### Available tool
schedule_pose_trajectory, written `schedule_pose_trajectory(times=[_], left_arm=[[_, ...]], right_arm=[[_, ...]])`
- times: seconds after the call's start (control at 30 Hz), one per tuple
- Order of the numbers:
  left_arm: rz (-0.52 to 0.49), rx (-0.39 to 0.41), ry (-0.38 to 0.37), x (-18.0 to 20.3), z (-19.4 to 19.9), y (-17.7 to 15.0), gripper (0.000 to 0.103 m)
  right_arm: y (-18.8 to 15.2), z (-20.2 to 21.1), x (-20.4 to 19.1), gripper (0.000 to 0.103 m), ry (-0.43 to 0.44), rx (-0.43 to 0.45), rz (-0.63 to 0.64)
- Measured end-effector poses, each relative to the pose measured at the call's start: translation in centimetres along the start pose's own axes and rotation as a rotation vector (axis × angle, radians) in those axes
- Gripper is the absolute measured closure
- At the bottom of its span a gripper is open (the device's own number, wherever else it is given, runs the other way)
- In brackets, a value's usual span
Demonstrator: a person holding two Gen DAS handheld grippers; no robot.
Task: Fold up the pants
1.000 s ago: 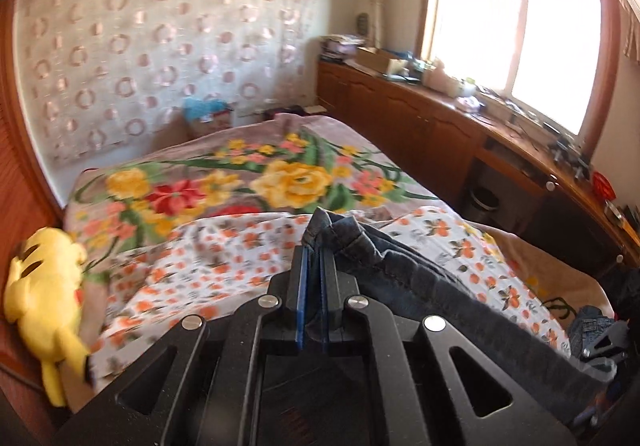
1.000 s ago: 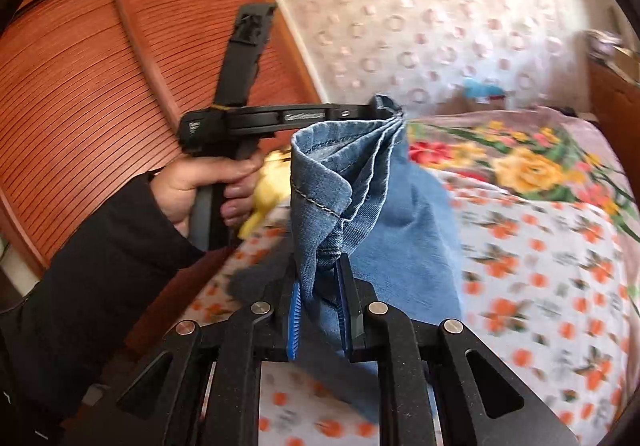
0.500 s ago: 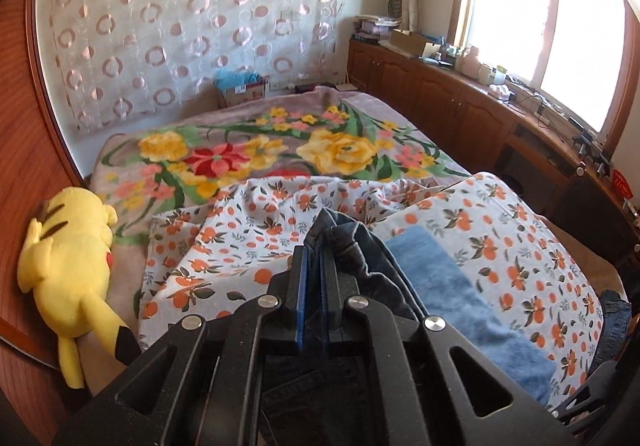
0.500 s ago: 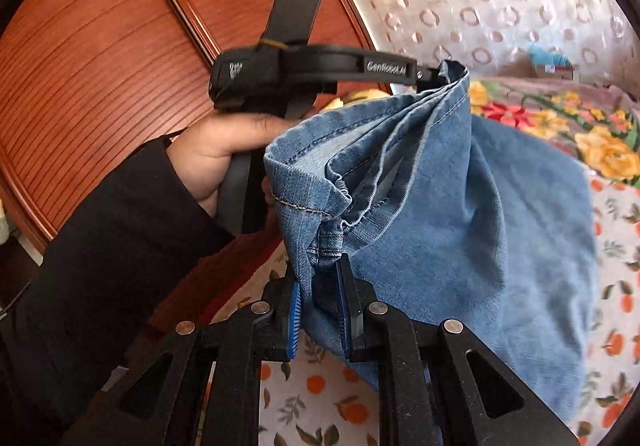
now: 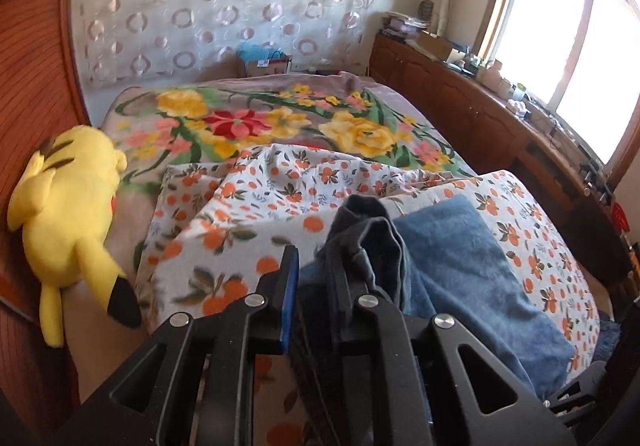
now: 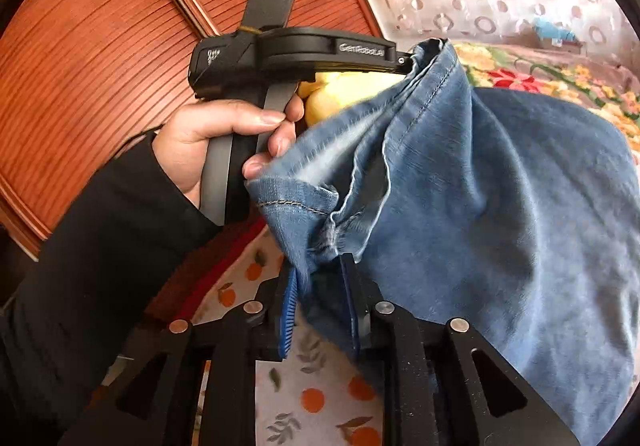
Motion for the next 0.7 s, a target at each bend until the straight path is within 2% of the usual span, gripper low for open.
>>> schedule_pose_trajectory(times=[0.2,0.33,0.5,0.6,0.7], left_arm=[[0.002,0.022,0.035,-0.2,2.8,-1.9,0.086],[-0.007,0.029,0.049,0.7,4.3,-3.4,0.086],[0.009,0.043,0.031,1.7,6.6,-6.4,0.085],[0.019,0.034,0.009,2.8,7.3,-8.2,0.084],[0.021,0.02,0.005,4.3,7.5,-9.8,0.083]], right_arm=[[-1.3,4.0,-2.5,0.081,-0.009,0.045,0.059],[-2.8,7.9,-1.1,0.08,-0.1,0.084,0.076],[-4.5,11.5,0.3,0.08,-0.23,0.095,0.067],[-5.1,12.0,0.9,0.08,-0.323,0.075,0.071],[-5.7,12.2,1.5,0.08,-0.357,0.066,0.029]])
Point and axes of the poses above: each gripper's, at about its wrist camera, not at the fingertips, and z roughly against the way its jaws point, x to its right, y to its top, the point moved 1 cm from there along -z, roughly the way its jaws point, and after that the axes turned 13 degrees about y, right-handed, at the moved point
